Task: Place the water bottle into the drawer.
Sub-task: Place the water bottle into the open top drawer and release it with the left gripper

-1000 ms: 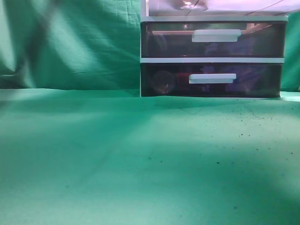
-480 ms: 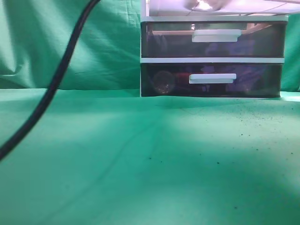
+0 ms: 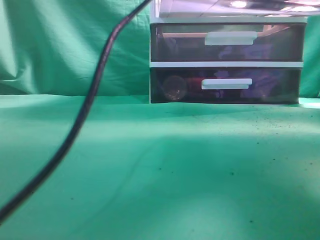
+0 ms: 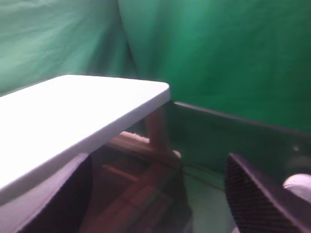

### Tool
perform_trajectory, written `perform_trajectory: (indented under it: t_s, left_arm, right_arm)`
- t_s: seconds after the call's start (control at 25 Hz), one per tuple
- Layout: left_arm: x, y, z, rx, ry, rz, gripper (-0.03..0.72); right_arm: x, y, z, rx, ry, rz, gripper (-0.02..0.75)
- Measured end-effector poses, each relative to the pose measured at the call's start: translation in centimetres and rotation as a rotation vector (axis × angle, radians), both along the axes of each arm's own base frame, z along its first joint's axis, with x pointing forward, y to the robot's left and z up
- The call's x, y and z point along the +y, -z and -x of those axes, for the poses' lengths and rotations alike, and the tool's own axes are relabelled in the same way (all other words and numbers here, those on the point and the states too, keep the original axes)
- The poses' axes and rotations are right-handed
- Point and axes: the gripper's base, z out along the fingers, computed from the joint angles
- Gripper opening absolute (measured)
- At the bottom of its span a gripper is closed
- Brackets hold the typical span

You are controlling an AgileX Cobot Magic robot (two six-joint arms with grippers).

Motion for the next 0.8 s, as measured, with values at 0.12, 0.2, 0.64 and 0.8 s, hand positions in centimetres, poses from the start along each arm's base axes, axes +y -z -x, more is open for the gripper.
perform_trajectory:
  t_s: [0.12, 0.2, 0.64, 0.8]
  left_arm:
    - [0.9, -1.7, -0.1, -0.035, -0.107, -0.098, 0.494]
    - [2.4, -3.3, -0.3, -0.005, -0.234, -0.149, 0.449]
    - [13.6, -14.1, 7.6, 0.356, -0.660, -0.303, 0.000]
    - [16.1, -14.5, 9.9, 0.491, -0.707, -0.372, 0.000]
  right_arm:
    - [0.0, -0.1, 0.0, -0.006, 0.002, -0.006, 0.090]
    - [0.0, -0.1, 0.0, -0.018, 0.003, -0.010, 0.090]
    - [0.5, -0.7, -1.8, -0.069, -0.002, 0.035, 0.090]
    - [1.2, -0.7, -4.5, -0.092, 0.000, 0.095, 0.090]
